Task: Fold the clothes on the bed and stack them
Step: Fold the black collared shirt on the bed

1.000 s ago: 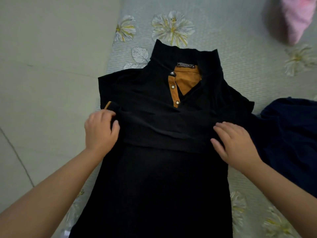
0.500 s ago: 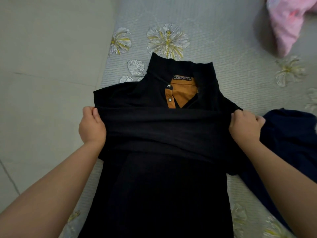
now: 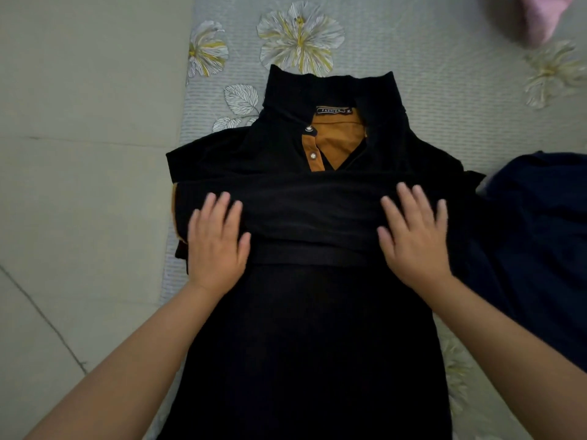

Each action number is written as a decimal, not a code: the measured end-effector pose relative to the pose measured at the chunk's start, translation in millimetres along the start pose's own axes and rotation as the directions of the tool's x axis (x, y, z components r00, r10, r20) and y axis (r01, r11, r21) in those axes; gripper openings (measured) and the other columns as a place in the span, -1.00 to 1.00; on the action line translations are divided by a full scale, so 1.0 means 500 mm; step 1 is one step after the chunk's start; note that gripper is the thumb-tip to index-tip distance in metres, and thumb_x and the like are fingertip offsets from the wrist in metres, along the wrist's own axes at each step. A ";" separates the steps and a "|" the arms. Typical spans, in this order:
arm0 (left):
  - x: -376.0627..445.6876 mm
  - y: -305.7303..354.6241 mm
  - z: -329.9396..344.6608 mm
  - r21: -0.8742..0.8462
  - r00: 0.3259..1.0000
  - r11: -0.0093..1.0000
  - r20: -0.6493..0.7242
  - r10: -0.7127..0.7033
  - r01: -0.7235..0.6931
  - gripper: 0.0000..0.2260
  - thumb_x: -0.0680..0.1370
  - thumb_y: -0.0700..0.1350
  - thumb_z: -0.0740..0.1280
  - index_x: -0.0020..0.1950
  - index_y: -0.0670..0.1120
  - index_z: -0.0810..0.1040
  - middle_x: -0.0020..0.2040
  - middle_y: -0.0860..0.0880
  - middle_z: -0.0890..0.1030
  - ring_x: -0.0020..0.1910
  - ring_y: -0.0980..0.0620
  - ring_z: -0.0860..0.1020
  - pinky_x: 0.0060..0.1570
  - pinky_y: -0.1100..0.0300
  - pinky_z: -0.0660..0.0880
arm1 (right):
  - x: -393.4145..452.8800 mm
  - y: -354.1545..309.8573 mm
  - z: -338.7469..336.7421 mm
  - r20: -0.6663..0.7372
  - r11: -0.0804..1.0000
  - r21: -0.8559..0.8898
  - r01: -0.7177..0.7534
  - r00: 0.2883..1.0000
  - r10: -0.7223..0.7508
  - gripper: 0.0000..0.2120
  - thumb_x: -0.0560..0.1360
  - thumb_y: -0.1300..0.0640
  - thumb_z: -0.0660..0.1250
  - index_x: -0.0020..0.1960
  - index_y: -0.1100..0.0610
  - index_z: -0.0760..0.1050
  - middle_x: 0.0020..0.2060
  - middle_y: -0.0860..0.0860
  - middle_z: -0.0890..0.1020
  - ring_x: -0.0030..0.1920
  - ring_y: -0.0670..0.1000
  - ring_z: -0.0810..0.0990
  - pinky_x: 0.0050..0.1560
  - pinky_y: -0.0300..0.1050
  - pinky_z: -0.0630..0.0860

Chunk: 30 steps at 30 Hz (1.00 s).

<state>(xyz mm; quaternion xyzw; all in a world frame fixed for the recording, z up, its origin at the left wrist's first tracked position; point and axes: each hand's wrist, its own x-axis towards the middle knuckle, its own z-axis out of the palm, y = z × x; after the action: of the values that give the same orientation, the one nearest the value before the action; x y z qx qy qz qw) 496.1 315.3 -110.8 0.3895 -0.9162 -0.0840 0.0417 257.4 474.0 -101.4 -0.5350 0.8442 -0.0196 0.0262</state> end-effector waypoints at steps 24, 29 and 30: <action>-0.473 0.156 -0.002 0.095 0.780 0.995 0.624 -0.050 -0.012 -0.28 0.60 0.17 -0.25 0.18 -0.29 0.53 0.20 -0.32 0.52 0.15 -0.33 0.50 0.03 -0.29 0.40 | -0.507 0.013 -0.002 0.330 0.871 0.214 -0.442 0.872 0.361 -0.58 0.37 0.16 0.47 0.10 0.41 0.49 -0.10 0.35 0.57 -0.06 0.33 0.56 -0.06 0.17 0.45; -0.534 0.168 0.001 0.042 0.800 0.997 0.595 -0.076 0.063 -0.23 0.57 0.23 -0.26 0.23 -0.33 0.47 0.25 -0.37 0.45 0.22 -0.37 0.42 0.14 -0.29 0.29 | -0.585 -0.016 0.011 0.403 0.791 0.123 -0.600 0.758 0.513 -0.76 0.55 0.12 0.21 -0.08 0.32 0.46 -0.17 0.21 0.56 -0.11 0.20 0.51 -0.03 0.01 0.23; -0.540 0.169 0.005 0.026 0.817 0.997 0.572 -0.072 0.070 -0.19 0.54 0.27 -0.28 0.27 -0.32 0.44 0.29 -0.37 0.41 0.27 -0.36 0.37 0.19 -0.27 0.24 | -0.596 -0.016 0.010 0.386 0.791 0.127 -0.598 0.765 0.516 -0.76 0.56 0.14 0.18 -0.10 0.32 0.46 -0.20 0.21 0.56 -0.14 0.20 0.51 -0.03 -0.01 0.21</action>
<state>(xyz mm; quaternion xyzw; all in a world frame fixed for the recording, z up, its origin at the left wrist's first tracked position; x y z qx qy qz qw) 623.1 568.0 -100.4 0.3802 -0.8715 -0.1967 -0.2391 392.1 740.2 -98.9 -0.2458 0.9395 -0.0238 0.2375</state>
